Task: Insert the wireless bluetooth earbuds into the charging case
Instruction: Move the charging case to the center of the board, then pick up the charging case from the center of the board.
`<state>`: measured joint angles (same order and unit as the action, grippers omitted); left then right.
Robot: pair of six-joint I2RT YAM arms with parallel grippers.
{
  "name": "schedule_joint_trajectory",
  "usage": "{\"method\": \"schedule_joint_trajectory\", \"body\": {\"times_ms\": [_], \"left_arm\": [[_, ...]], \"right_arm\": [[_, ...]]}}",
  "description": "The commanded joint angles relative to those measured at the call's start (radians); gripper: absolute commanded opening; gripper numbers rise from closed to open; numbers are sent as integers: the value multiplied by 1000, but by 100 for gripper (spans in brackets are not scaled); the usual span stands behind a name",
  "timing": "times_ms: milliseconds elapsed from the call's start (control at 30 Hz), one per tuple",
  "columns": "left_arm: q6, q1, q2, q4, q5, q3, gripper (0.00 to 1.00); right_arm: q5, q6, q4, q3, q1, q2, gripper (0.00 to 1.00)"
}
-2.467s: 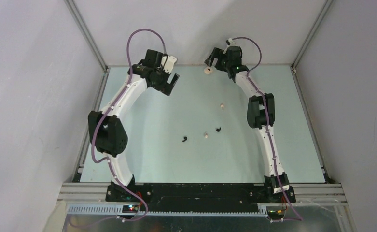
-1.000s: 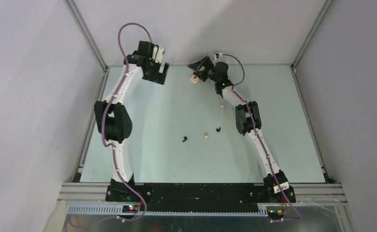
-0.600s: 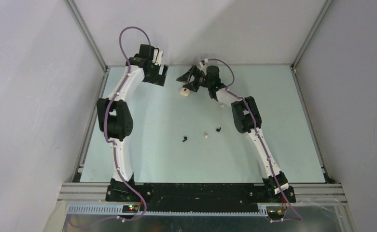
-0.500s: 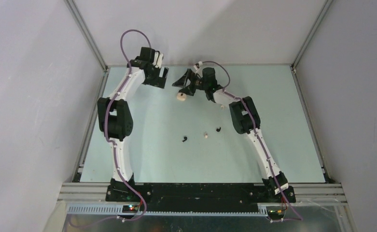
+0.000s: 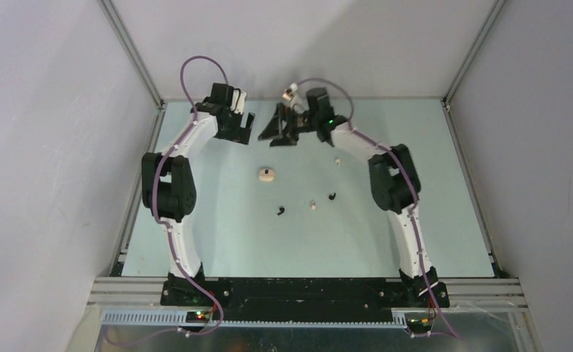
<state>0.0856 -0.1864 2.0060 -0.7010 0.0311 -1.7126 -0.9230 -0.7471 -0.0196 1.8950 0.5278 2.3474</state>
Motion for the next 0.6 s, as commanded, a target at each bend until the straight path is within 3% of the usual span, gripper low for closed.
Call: {"method": "schedule_joint_trajectory", "body": {"times_ms": [0,167,467,567], "left_arm": [[-22,-5,-42,62,0,-24,99],[18,-86,56,17,112,-102,99],[72,-227,161,-13,296,-138,100],[60,-231,178,-31,319,-135,99]], "right_arm": [[71,274,267,26,-130,-224,100],[112,502,491,-63,-238,-411,100],[76,628,413,-536,-362,-896,100],[76,688,426,-604,-373,-1033,100]]}}
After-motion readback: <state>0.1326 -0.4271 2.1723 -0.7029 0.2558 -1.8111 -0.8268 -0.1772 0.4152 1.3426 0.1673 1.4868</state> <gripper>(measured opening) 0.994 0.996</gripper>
